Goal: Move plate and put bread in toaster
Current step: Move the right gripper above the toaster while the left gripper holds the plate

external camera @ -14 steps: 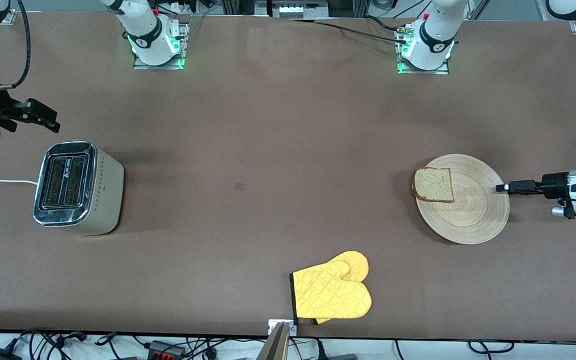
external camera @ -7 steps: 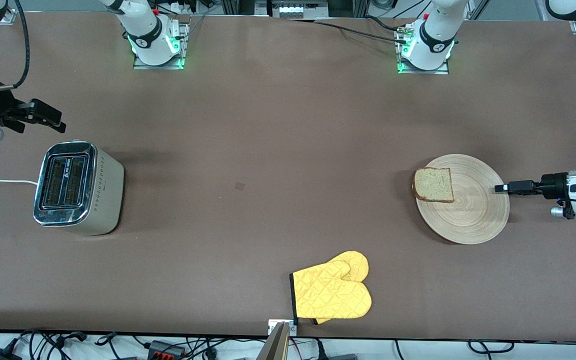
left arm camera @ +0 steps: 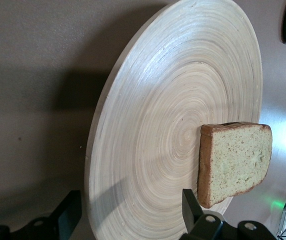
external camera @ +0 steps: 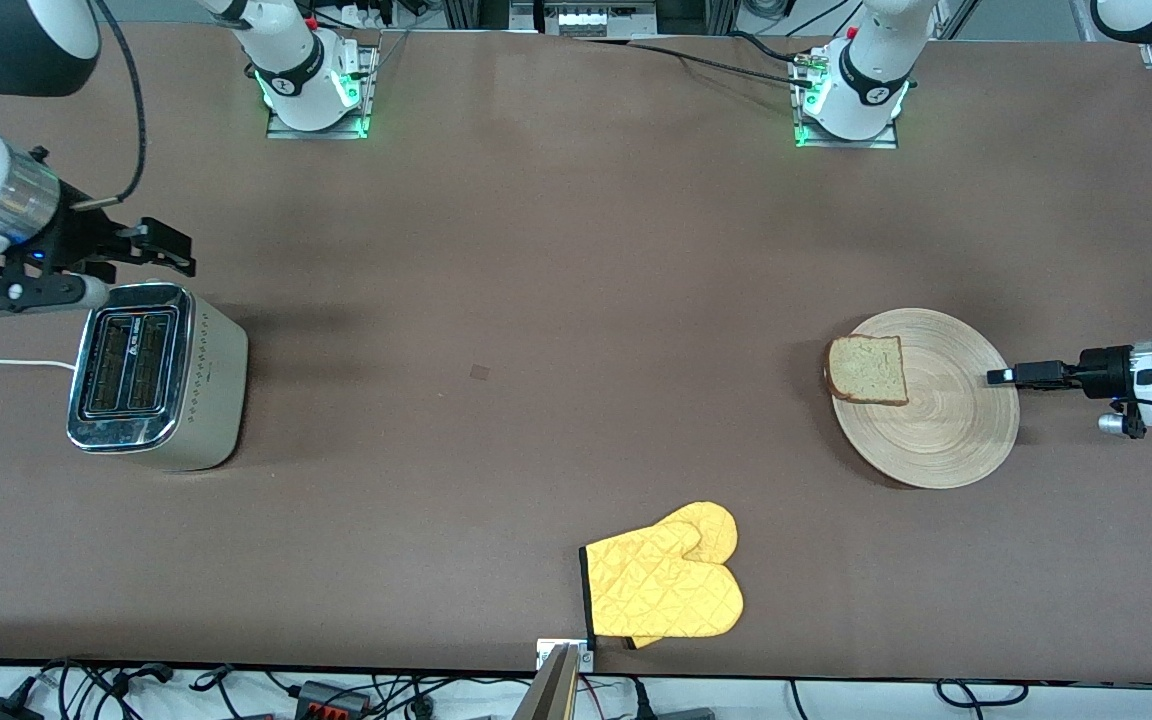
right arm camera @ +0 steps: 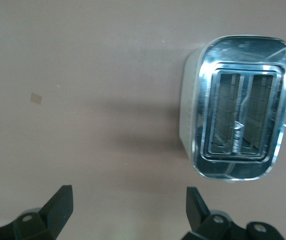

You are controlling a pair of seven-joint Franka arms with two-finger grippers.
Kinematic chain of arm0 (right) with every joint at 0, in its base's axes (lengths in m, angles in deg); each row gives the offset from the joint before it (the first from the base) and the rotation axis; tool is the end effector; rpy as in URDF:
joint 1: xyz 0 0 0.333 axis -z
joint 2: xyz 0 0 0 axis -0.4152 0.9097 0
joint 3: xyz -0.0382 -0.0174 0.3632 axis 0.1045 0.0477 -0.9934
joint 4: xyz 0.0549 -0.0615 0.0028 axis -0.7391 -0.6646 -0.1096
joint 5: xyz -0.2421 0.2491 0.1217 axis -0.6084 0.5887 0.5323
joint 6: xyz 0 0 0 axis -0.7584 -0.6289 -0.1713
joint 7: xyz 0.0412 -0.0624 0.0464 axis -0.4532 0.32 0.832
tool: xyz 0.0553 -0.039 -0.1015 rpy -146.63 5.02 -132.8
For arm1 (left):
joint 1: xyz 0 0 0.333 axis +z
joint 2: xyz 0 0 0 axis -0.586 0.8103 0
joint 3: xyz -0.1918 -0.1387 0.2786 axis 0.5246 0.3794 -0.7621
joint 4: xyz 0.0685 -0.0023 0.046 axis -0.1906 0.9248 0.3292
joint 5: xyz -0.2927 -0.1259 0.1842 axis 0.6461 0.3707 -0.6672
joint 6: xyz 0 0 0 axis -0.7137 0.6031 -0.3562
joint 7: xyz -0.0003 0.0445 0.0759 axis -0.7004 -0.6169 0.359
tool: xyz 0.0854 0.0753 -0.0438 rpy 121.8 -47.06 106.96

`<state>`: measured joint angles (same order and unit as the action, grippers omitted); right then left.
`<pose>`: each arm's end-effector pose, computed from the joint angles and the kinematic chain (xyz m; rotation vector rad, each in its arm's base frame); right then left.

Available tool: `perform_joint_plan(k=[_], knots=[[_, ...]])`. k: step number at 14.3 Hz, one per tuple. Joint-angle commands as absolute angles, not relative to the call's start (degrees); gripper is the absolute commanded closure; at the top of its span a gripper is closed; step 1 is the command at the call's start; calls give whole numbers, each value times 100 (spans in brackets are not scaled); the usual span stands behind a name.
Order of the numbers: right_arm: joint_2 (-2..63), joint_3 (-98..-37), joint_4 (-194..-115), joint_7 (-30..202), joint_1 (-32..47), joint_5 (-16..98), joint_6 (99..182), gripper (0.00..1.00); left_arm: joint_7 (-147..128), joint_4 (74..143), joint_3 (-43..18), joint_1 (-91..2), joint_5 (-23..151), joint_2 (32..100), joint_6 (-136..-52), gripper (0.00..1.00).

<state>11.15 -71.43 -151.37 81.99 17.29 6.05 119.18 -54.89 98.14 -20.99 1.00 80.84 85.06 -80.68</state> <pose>0.5502 0.0618 0.5776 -3.1069 -0.1804 0.1651 0.5943 0.2774 0.2128 2.4105 0.0527 -0.1788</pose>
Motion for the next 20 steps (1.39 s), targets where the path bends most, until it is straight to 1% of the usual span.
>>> perform_joint_plan(k=[1, 4, 6, 8, 12, 20], knots=[[1354, -7118, -14873, 8233, 1347, 669, 11878, 0, -5634, 9675, -2081, 139, 8230, 8614, -8013, 11], [1537, -7118, -14802, 8224, 1030, 669, 11895, 0, -5634, 9675, -2081, 139, 8239, 8614, -8013, 12], [1687, -7118, -14750, 8207, 951, 687, 11886, 0, -5651, 9675, -2081, 148, 8239, 8614, -8013, 15], [1714, -7118, -14741, 8206, 723, 617, 11956, 0, -5861, 9675, -2081, 148, 8248, 8631, -8013, 20], [1749, -7118, -14767, 8189, 634, 608, 12088, 0, -6161, 9666, -2081, 174, 8257, 8711, -8013, 26], [1802, -7110, -14776, 8189, 643, 634, 12273, 0, -6838, 9648, -2081, 288, 8380, 9001, -8022, 27]])
